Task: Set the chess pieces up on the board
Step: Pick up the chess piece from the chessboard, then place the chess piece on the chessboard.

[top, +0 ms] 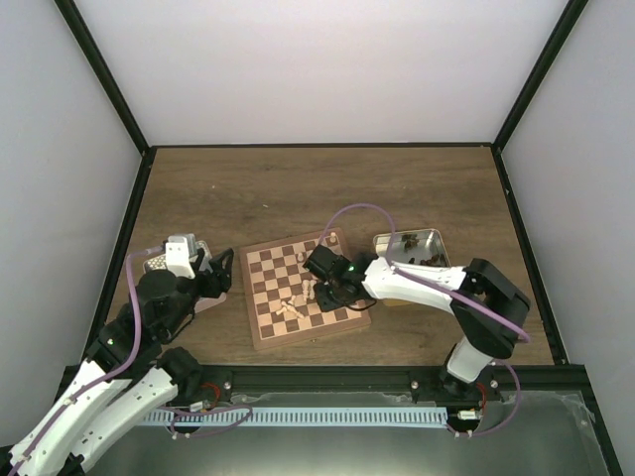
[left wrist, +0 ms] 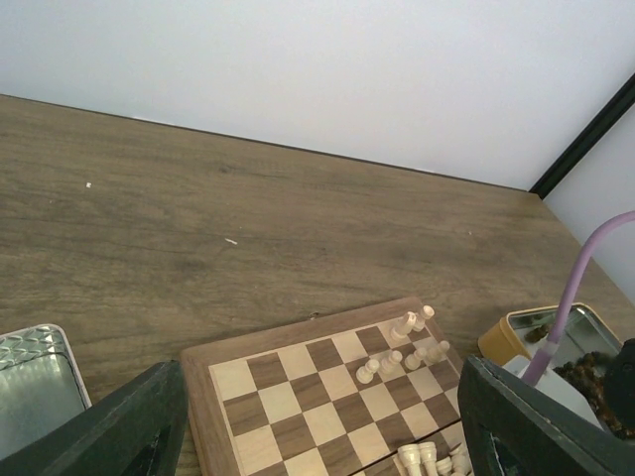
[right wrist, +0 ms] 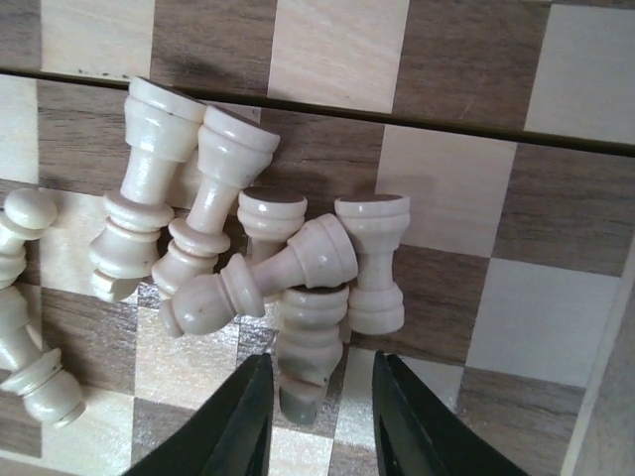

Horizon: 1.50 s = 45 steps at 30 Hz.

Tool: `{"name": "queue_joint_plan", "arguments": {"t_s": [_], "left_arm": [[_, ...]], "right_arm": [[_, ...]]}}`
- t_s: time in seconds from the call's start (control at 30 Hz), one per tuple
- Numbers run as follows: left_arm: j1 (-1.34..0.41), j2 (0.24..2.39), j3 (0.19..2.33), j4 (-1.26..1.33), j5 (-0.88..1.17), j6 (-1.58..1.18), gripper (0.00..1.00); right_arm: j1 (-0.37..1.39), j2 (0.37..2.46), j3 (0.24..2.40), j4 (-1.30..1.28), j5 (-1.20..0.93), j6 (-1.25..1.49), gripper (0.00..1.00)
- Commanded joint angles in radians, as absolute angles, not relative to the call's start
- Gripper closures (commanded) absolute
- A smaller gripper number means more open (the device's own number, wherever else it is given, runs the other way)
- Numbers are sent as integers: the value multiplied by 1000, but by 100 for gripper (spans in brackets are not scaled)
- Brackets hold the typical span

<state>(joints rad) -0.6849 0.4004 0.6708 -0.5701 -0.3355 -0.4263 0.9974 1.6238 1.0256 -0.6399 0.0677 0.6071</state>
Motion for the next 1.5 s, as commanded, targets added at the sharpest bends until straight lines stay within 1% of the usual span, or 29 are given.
{"name": "queue_joint_plan", "arguments": {"t_s": [0.0, 0.17, 0.3, 0.4, 0.5, 0.7, 1.03, 1.1, 1.27, 1.47], "left_arm": [[-680, 397, 664, -557, -336, -423, 24], [-680, 398, 665, -559, -336, -423, 24], [-680, 400, 664, -559, -337, -425, 24], [-680, 403, 664, -560, -337, -426, 24], [-680, 409, 665, -557, -334, -428, 24], [-680, 419, 663, -556, -325, -427, 24], [-680, 428, 660, -546, -276, -438, 23], [-679, 430, 651, -532, -238, -466, 23], [-680, 432, 562, -424, -48, -567, 23], [-680, 413, 444, -246, 103, -686, 23]], "right_arm": [[1004, 1654, 1022, -607, 74, 593, 72], [1003, 1680, 1014, -589, 68, 578, 77], [1002, 1667, 1002, -582, 48, 556, 87], [1002, 1634, 984, -569, -5, 513, 92], [1002, 1586, 974, -560, -44, 483, 93], [997, 1499, 977, -551, -44, 454, 93], [995, 1461, 976, -513, -41, 421, 92], [996, 1463, 974, -496, -39, 414, 92], [995, 1466, 972, -449, -51, 418, 92], [995, 1411, 915, -244, -190, 436, 92]]}}
